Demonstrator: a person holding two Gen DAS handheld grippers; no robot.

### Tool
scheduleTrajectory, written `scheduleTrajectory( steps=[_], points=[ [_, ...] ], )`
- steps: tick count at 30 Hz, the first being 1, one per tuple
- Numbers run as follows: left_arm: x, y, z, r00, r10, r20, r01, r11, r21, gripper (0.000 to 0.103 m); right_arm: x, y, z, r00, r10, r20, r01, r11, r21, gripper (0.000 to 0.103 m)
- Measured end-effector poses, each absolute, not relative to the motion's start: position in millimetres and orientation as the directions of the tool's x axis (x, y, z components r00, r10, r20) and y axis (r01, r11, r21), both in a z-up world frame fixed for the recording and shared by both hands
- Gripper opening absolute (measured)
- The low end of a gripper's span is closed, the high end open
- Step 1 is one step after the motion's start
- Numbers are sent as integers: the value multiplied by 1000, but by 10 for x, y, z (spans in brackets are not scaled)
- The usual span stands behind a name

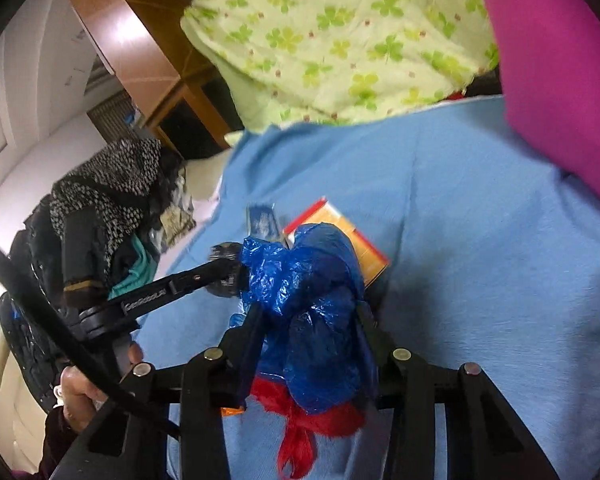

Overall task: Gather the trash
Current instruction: 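Lift the black and blue bags and carry them toward the red basket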

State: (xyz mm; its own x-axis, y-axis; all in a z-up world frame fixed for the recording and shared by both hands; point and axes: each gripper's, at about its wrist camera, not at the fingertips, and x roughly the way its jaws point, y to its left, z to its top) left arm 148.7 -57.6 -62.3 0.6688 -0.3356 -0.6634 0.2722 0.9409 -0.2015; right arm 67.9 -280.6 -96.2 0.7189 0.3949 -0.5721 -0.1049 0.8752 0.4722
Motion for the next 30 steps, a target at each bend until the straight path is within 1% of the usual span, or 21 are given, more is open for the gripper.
scheduleTrajectory(
  steps=[3,9,18,23,30],
  points=[
    [1256,-642,-416,721,-298,-626,284,951,-125,21,516,-2906,-835,752,373,-543,-99,879,467,45],
    [924,-733,-130,773,-257,-581,281,958,-50,21,304,-3007,-648,793,339,-505,-88,885,456,45],
    [284,-1028,408,861,-221,-458,285,955,75,21,-206,-3204,-342,858,262,-442,-54,901,430,45],
    [-51,-1244,669,878,-237,-416,319,938,138,21,-686,-3372,-120,895,232,-380,-37,889,457,45],
    [-550,-1568,1035,896,-271,-351,355,913,200,21,-1310,-3535,204,920,179,-348,-11,900,435,45]
  ],
)
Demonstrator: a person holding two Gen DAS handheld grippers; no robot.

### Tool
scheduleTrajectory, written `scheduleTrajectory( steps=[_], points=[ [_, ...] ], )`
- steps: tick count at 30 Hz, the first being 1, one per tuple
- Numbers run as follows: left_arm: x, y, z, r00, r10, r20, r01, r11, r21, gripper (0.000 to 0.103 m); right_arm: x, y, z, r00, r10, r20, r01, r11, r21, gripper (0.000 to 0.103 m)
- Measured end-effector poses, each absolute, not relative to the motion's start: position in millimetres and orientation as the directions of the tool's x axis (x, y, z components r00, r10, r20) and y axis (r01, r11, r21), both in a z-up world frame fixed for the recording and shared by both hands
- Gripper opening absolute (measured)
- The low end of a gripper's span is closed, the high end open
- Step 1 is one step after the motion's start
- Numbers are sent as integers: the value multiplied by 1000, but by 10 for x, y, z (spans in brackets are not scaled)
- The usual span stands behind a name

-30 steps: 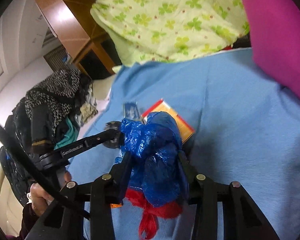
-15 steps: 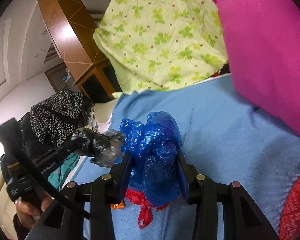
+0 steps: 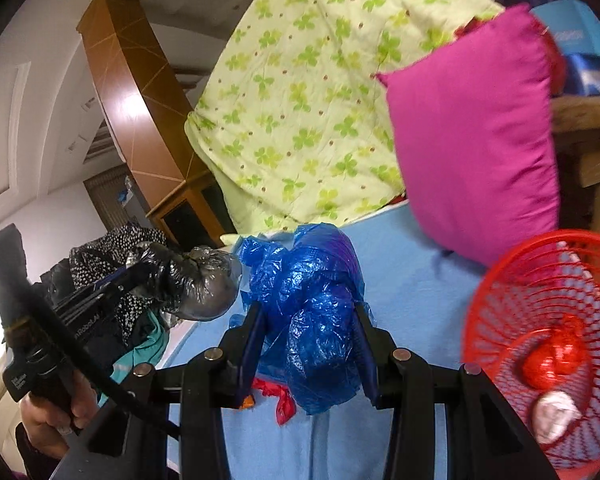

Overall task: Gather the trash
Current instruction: 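Lift the black and blue bags and carry them toward the red basket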

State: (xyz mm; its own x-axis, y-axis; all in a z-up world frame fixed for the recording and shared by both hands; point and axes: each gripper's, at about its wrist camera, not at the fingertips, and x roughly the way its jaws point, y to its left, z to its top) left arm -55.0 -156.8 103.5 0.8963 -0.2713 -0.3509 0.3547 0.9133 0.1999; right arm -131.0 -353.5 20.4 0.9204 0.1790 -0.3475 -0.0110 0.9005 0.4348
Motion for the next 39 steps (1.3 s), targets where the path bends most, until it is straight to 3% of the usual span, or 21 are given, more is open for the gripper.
scheduleTrajectory(
  steps=[18,39],
  points=[
    [-1486,-2137,1648,909,-341,-239,402,867,294,21,-2408,-3819,773,967,100,-235,11,902,431,45],
    [-1685,-2668,1691,886,-389,-254,458,822,339,21,-2829,-4118,820,983,26,-182,63,882,466,45]
  ],
)
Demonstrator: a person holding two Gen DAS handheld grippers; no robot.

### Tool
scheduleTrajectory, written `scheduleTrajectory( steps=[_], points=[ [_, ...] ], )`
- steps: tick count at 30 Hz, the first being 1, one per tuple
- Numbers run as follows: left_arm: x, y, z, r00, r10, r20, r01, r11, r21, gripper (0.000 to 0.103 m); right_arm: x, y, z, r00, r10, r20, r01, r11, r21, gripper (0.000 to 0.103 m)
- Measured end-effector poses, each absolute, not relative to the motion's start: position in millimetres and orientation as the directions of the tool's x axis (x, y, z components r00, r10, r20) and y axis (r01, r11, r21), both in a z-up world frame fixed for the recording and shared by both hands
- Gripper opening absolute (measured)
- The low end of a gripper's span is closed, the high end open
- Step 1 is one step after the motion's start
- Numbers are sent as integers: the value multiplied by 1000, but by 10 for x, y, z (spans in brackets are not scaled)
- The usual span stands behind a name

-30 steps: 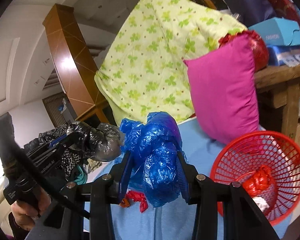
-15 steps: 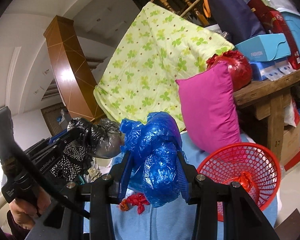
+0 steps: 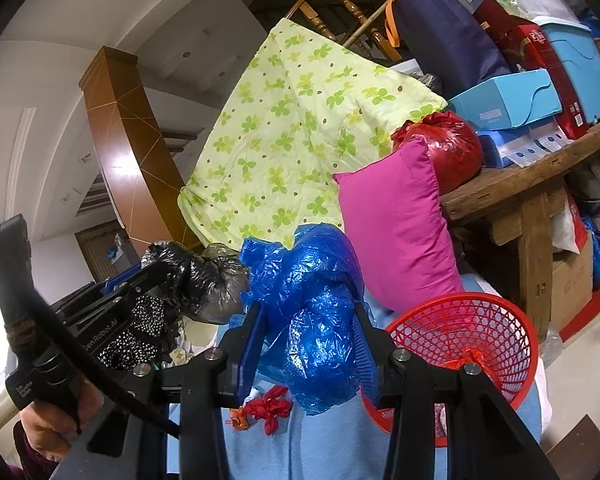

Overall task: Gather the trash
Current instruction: 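Lift the black and blue bags and carry them toward the red basket, then release the black bag into the basket with the left tool while the right tool releases the blue bag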

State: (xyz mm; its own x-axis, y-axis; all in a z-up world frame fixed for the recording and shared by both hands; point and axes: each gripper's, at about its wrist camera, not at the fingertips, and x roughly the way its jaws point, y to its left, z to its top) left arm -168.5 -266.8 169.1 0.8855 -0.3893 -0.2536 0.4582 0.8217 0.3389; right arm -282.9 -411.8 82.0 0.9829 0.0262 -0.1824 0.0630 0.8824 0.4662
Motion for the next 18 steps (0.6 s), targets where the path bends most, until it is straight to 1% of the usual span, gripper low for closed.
scheduleTrajectory(
  steps=[18],
  points=[
    [-1760,-3052,1589,859,-424,-285,507,781,364,21,-3056,-4393,713,982,-37,-185,125,862,491,45]
  ],
)
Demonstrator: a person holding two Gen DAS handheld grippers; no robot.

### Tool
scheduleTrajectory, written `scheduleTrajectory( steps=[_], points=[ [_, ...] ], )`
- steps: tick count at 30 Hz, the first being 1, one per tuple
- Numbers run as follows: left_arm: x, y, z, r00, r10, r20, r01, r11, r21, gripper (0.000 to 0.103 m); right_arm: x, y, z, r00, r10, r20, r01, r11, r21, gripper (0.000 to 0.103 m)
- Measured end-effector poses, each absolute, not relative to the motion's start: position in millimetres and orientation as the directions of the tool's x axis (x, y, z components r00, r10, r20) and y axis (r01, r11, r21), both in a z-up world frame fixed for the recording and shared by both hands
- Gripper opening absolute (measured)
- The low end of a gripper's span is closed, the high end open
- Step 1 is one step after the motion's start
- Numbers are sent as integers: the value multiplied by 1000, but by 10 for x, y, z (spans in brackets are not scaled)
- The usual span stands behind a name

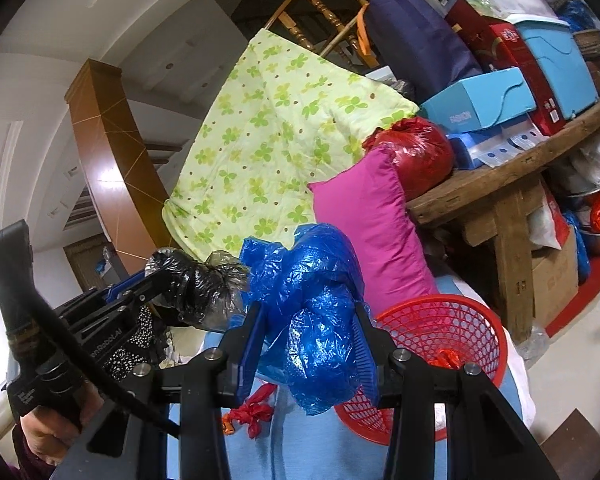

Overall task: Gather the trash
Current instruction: 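Release the black bag into the basket with the left tool while the right tool releases the blue bag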

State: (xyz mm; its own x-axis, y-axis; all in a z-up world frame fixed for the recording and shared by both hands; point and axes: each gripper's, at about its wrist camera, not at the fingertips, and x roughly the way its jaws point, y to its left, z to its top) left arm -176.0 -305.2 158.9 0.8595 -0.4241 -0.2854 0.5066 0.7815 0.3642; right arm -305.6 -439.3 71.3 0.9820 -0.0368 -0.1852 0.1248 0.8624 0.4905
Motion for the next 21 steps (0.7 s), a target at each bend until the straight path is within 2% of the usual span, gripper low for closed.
scheduleTrajectory(
  steps=[21],
  points=[
    [-1773,-3285,1453,835,-451,-315,546,753,368,21,-3092,-4555,553,975,-60,-212,163,843,512,45]
  ],
)
